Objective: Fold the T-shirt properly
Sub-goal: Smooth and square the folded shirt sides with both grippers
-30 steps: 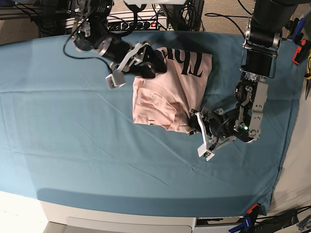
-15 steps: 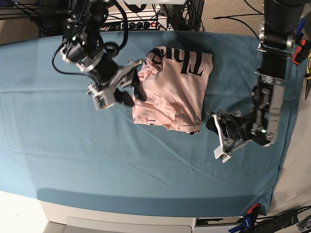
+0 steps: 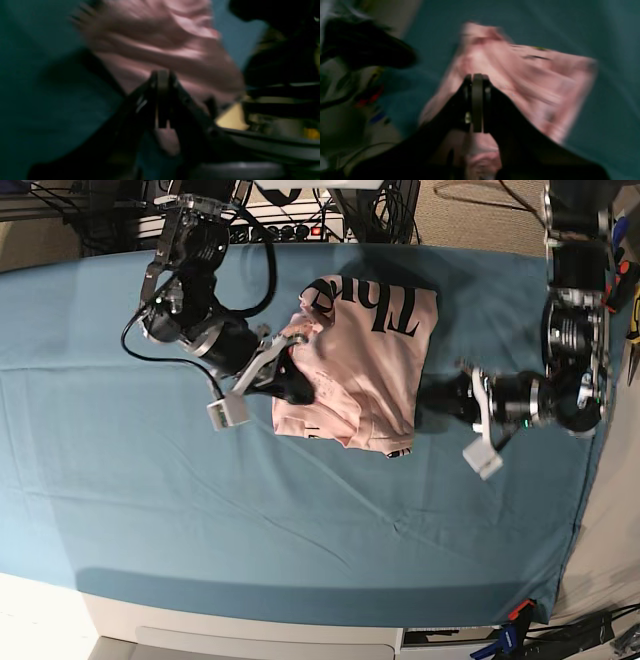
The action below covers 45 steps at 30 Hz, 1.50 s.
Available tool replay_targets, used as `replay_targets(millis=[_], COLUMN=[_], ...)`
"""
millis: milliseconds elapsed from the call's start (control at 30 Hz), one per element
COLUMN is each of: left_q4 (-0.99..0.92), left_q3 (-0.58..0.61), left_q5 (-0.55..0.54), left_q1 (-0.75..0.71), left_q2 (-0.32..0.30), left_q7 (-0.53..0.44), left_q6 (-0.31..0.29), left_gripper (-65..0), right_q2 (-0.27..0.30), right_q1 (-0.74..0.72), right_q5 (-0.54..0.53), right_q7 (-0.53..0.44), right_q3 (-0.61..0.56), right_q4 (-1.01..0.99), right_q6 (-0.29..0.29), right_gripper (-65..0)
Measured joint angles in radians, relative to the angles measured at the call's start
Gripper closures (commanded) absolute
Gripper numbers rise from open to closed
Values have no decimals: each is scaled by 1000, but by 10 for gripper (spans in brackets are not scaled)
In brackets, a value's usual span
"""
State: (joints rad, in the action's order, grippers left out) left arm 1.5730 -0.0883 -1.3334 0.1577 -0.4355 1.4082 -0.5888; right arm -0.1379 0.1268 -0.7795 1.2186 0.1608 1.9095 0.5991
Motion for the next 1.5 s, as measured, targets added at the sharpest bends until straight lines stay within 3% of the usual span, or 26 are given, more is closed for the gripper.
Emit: replay_targets(millis=[67,167,300,533,767,967,1233,1333,1500], left_q4=[1,16,23,24,24,24,24,24,24], left_q3=[-13,-18,-18,-18,-18,-19,-18,-19,-18], left_q5=[-129,-118,-119,-114,11,129,235,262,267], left_q1=[-49,-101,-150,-227,-241,-241,-241,-241,-241], left_q2=[0,3,34,128,153,153,153,153,153], left_q7=[2,3,2,2,-1,-24,-41,-44,-51], left_q6=[-34,-60,-60,-60,-56,-15,16,31,31], left_gripper=[0,0,0,0,0,0,0,0,0], right_q2=[-1,0,1,2,2,5,14,31,53], right_q1=[12,47,53,45,-62,-203,-319,-343,-345], right_q5=[-74,-132,-126,82,134,196,312,341,304], right_q7=[48,76,82,-1,-34,-49,-91,-98,-88], right_q3=[0,0,0,0,1,0,0,0,1], right_q4=[0,0,0,-2,-231,-435,-451,-451,-451], right_q6=[31,56,56,30,34,47,50,25,24], right_gripper=[0,0,0,0,0,0,0,0,0])
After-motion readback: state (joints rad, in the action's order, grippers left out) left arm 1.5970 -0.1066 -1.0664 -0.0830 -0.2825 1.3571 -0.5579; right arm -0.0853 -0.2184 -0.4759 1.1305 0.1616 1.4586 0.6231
